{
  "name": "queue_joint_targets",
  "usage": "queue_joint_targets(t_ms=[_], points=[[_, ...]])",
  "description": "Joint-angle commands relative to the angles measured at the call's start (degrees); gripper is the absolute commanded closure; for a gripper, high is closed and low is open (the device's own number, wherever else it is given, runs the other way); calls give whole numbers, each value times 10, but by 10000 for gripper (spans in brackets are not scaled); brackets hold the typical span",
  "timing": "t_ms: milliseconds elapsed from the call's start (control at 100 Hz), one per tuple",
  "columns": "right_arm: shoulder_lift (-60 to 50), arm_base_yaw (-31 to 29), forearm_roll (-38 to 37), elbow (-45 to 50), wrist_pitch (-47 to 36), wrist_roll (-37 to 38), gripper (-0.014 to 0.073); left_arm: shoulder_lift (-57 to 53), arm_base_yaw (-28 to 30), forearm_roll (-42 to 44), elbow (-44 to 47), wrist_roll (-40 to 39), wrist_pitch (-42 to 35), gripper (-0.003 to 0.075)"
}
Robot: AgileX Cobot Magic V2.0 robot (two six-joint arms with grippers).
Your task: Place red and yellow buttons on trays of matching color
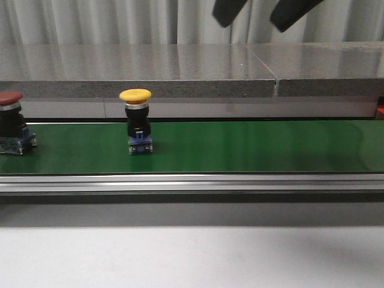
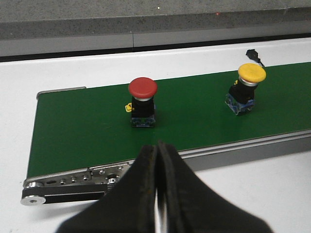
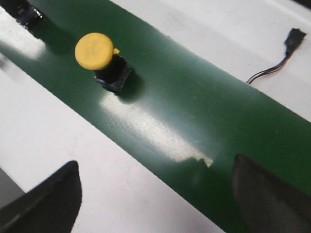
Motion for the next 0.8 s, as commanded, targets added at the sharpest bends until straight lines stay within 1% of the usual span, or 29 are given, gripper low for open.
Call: queue_joint_targets(t_ms=[0,160,310,470,600,670,720,770,790], points=[[22,15,8,-55,1,-5,-41,4,-5,-6,-13,1,-40,741],[93,41,8,-112,15,-6,-41,4,-5,-6,-13,1,-40,741],[154,53,9,-160,29,-14,-41,4,-5,-6,-13,1,-40,741],[205,54,13,-202,35,-15,-41,4,-5,-6,-13,1,-40,741],[231,54,13,-219,29,-16,-37,4,-5,-6,-13,1,-40,741],[241,54,13,-223,25,-16,18,4,-5,-6,-13,1,-40,741],[246,54,13,-223,23,-16,95,4,-5,-6,-13,1,-40,741],[248,54,13,-223,23,-16,204,4,-5,-6,-13,1,-40,741],[249,54,13,-223,22,-16,232,4,-5,-6,-13,1,-40,741]])
